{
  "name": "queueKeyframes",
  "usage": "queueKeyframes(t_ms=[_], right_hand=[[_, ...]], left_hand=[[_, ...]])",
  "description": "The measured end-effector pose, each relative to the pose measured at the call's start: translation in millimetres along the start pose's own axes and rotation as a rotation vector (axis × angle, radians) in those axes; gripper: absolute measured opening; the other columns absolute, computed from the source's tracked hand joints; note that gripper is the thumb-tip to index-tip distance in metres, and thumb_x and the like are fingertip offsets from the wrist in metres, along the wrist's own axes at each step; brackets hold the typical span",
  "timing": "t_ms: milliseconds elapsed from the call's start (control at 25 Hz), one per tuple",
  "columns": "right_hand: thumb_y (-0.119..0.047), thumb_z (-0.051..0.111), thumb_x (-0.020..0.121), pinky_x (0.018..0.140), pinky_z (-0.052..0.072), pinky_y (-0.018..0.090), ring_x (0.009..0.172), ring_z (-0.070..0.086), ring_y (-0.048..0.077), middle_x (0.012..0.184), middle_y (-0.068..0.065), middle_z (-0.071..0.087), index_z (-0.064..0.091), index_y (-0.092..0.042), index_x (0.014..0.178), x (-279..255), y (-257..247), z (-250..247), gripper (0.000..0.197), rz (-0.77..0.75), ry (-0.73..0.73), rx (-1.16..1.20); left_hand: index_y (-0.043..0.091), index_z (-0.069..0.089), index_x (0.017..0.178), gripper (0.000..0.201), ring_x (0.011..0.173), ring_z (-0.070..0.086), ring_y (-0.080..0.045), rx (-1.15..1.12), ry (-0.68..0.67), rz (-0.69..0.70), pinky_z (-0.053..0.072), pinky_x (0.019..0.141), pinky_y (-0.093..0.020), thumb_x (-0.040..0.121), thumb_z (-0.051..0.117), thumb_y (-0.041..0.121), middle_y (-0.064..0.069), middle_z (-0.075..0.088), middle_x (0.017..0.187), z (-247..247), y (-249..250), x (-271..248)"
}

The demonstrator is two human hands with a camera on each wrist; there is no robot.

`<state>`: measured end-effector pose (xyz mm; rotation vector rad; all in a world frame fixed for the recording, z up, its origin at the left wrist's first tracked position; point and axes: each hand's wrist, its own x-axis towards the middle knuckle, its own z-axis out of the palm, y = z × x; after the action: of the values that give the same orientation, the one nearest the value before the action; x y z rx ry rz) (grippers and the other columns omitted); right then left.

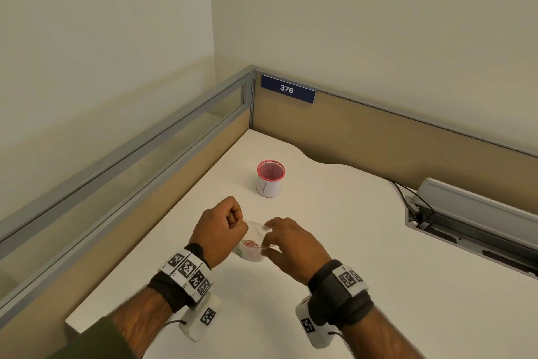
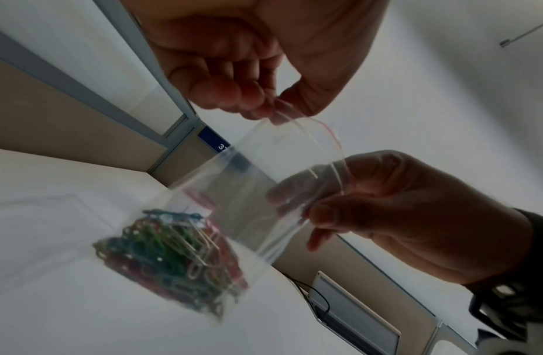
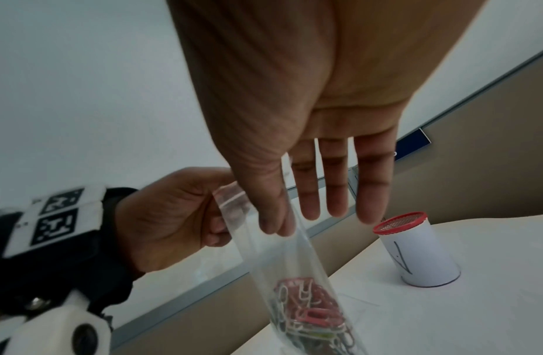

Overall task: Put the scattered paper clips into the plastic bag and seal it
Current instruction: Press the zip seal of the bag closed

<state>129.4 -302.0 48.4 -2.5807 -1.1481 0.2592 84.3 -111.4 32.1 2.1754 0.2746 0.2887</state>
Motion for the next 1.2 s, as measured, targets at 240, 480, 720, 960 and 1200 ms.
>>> queueKeyframes(t_ms=[240,480,720,960,1200], right_hand=[[-0.027,0.059,0.091,0.08,0.051,0.032,0.09,0.06,0.016,0.099,-0.004,0.065,0.066,-0.019,0.098,4,-5,-5,0.013,-0.032,0.159,0.201],[-0.022,0.067,0.086,0.072,0.053,0.026,0.079,0.06,0.011,0.086,-0.005,0.067,0.067,-0.018,0.086,8,-13,-14,0.003,-0.009,0.274,0.464],[-0.018,0.067,0.086,0.071,0.049,0.015,0.08,0.06,0.008,0.085,-0.007,0.069,0.068,-0.015,0.085,9,-10,-19,0.004,0.046,0.299,0.638],[-0.027,0.072,0.083,0.072,0.059,0.035,0.082,0.063,0.013,0.088,-0.005,0.07,0.07,-0.017,0.087,5,-3,-11,0.011,0.144,0.342,0.757],[-0.002,0.067,0.084,0.072,0.058,0.036,0.07,0.061,0.016,0.084,0.011,0.068,0.064,-0.014,0.101,7,-2,-7,0.021,0.275,0.407,0.995]], left_hand=[[0.012,0.054,0.078,0.013,0.077,0.063,-0.019,-0.248,-0.027,0.021,0.052,0.071,-0.027,0.084,0.061,0.002,-0.003,0.067,0.081,-10,-13,7],[0.002,0.059,0.112,0.083,0.104,0.071,-0.026,-0.752,-0.109,-0.012,0.056,0.088,-0.036,0.065,0.075,0.068,-0.013,0.074,0.109,-8,-25,2],[0.003,0.076,0.096,0.056,0.098,0.071,-0.025,-0.83,-0.131,-0.002,0.056,0.086,-0.029,0.063,0.087,0.047,-0.016,0.076,0.1,-1,-32,-1],[0.002,0.071,0.084,0.015,0.078,0.073,-0.023,-0.73,-0.073,0.014,0.058,0.076,-0.029,0.088,0.065,0.015,-0.016,0.076,0.079,-2,-25,-1],[0.001,0.071,0.092,0.01,0.073,0.074,-0.021,-0.781,-0.051,0.0,0.059,0.074,-0.026,0.089,0.062,-0.002,-0.011,0.076,0.074,1,-21,-2]])
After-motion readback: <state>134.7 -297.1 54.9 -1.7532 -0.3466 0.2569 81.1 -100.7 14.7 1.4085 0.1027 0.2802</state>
